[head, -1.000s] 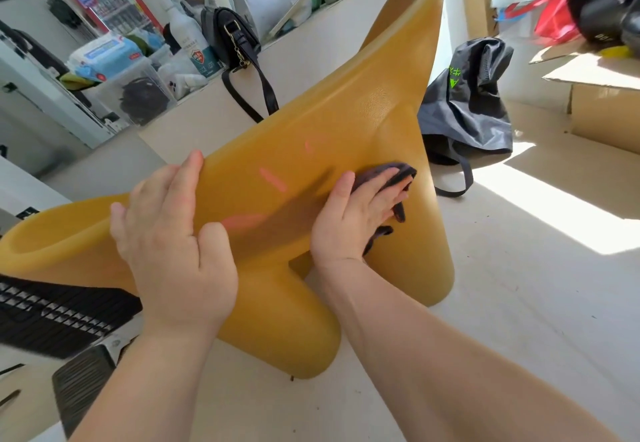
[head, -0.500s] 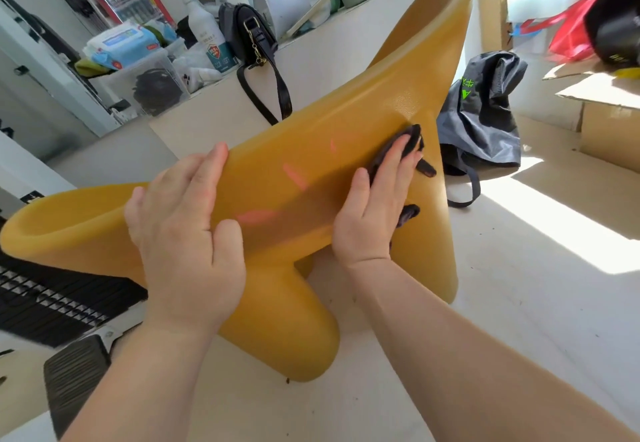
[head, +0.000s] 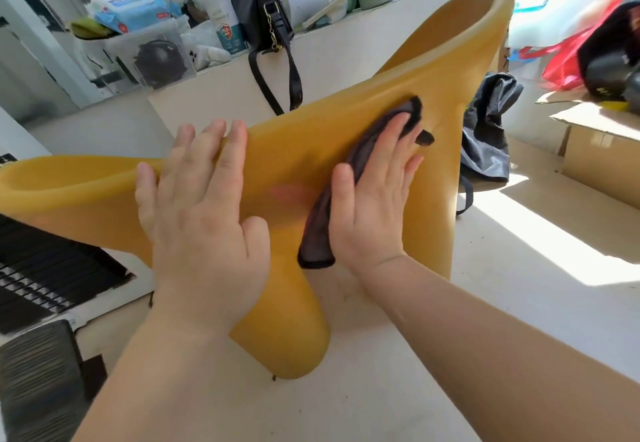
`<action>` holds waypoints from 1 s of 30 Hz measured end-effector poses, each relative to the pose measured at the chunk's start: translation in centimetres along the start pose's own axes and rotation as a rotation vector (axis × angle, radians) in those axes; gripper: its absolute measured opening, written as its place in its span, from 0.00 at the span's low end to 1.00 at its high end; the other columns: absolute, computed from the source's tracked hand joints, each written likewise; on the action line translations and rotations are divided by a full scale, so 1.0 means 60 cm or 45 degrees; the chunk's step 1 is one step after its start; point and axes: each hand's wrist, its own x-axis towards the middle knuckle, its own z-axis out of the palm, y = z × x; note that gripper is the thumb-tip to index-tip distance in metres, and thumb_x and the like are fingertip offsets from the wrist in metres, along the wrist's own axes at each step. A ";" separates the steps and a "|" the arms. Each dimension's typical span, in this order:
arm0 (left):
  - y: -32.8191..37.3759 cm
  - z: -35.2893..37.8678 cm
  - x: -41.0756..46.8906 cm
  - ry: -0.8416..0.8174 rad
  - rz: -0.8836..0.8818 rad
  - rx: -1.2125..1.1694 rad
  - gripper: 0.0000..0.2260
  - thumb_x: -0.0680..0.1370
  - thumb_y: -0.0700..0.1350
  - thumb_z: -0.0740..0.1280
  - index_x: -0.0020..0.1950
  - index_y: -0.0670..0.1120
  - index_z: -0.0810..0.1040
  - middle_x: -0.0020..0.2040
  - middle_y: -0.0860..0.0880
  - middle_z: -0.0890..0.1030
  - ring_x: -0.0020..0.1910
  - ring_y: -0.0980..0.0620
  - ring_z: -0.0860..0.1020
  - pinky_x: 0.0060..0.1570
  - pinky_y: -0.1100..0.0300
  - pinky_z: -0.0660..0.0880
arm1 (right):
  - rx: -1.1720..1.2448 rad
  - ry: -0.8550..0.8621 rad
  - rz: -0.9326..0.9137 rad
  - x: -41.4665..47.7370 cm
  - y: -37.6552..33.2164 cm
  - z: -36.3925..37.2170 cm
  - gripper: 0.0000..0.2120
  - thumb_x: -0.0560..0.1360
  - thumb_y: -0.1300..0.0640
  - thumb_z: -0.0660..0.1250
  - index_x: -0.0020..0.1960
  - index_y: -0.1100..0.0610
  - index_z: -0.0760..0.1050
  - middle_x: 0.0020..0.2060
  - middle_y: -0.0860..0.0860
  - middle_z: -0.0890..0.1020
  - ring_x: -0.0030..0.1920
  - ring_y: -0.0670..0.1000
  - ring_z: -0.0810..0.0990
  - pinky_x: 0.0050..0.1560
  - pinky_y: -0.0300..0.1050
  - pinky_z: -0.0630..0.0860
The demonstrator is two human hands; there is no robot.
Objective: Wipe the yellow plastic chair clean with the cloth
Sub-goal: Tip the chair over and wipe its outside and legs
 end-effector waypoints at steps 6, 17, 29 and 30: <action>-0.046 -0.013 -0.011 0.088 -0.066 -0.077 0.34 0.70 0.38 0.61 0.78 0.44 0.67 0.77 0.45 0.68 0.78 0.43 0.61 0.76 0.35 0.48 | 0.119 -0.057 0.065 -0.058 -0.063 0.039 0.37 0.83 0.40 0.44 0.81 0.60 0.34 0.81 0.58 0.35 0.81 0.55 0.32 0.80 0.59 0.36; -0.041 -0.011 -0.008 0.170 -0.116 -0.324 0.29 0.70 0.37 0.58 0.72 0.42 0.73 0.69 0.47 0.74 0.71 0.46 0.69 0.77 0.37 0.46 | 0.283 0.153 0.373 -0.019 -0.064 0.050 0.41 0.79 0.34 0.42 0.82 0.55 0.34 0.82 0.54 0.38 0.81 0.50 0.34 0.80 0.57 0.35; -0.045 -0.017 -0.006 0.171 -0.102 -0.409 0.27 0.70 0.35 0.58 0.69 0.41 0.77 0.67 0.47 0.77 0.69 0.46 0.71 0.74 0.34 0.51 | 0.227 0.010 0.117 -0.079 -0.108 0.080 0.35 0.82 0.38 0.42 0.80 0.54 0.31 0.81 0.54 0.34 0.80 0.51 0.31 0.79 0.54 0.31; -0.043 -0.019 -0.006 0.170 -0.117 -0.442 0.27 0.70 0.35 0.58 0.69 0.41 0.77 0.67 0.48 0.76 0.70 0.48 0.71 0.75 0.35 0.49 | 0.232 0.088 0.173 -0.055 -0.094 0.067 0.35 0.81 0.40 0.43 0.80 0.54 0.32 0.82 0.54 0.37 0.81 0.51 0.33 0.79 0.55 0.32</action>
